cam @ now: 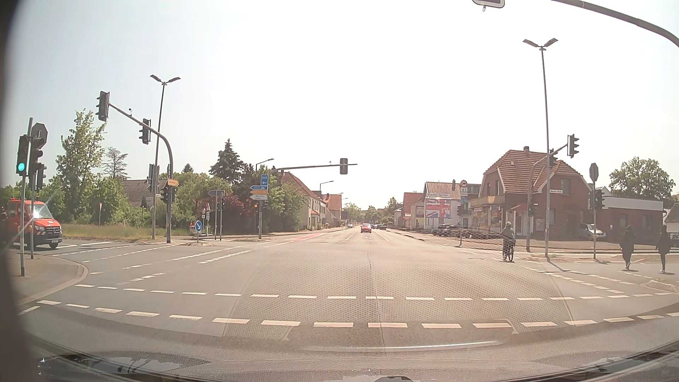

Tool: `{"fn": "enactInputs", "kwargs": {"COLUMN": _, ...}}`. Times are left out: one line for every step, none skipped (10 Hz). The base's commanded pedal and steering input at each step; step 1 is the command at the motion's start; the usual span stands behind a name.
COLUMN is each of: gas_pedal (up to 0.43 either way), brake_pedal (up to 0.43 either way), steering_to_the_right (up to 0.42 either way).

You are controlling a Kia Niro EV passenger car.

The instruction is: Follow the waypoints while adhering to traffic rules and regulations

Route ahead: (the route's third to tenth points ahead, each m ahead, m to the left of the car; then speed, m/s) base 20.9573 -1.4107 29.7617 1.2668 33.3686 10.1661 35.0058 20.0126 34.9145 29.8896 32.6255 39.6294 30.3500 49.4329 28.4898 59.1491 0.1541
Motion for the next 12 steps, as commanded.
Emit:
{"fn": "enactInputs", "kwargs": {"gas_pedal": 0.177, "brake_pedal": 0.000, "steering_to_the_right": 0.019}}
{"fn": "enactInputs", "kwargs": {"gas_pedal": 0.209, "brake_pedal": 0.000, "steering_to_the_right": 0.019}}
{"fn": "enactInputs", "kwargs": {"gas_pedal": 0.240, "brake_pedal": 0.000, "steering_to_the_right": 0.019}}
{"fn": "enactInputs", "kwargs": {"gas_pedal": 0.248, "brake_pedal": 0.000, "steering_to_the_right": 0.019}}
{"fn": "enactInputs", "kwargs": {"gas_pedal": 0.268, "brake_pedal": 0.000, "steering_to_the_right": 0.019}}
{"fn": "enactInputs", "kwargs": {"gas_pedal": 0.280, "brake_pedal": 0.000, "steering_to_the_right": 0.019}}
{"fn": "enactInputs", "kwargs": {"gas_pedal": 0.287, "brake_pedal": 0.000, "steering_to_the_right": 0.019}}
{"fn": "enactInputs", "kwargs": {"gas_pedal": 0.299, "brake_pedal": 0.000, "steering_to_the_right": 0.019}}
{"fn": "enactInputs", "kwargs": {"gas_pedal": 0.299, "brake_pedal": 0.000, "steering_to_the_right": 0.019}}
{"fn": "enactInputs", "kwargs": {"gas_pedal": 0.311, "brake_pedal": 0.000, "steering_to_the_right": 0.019}}
{"fn": "enactInputs", "kwargs": {"gas_pedal": 0.319, "brake_pedal": 0.000, "steering_to_the_right": 0.018}}
{"fn": "enactInputs", "kwargs": {"gas_pedal": 0.339, "brake_pedal": 0.000, "steering_to_the_right": 0.015}}
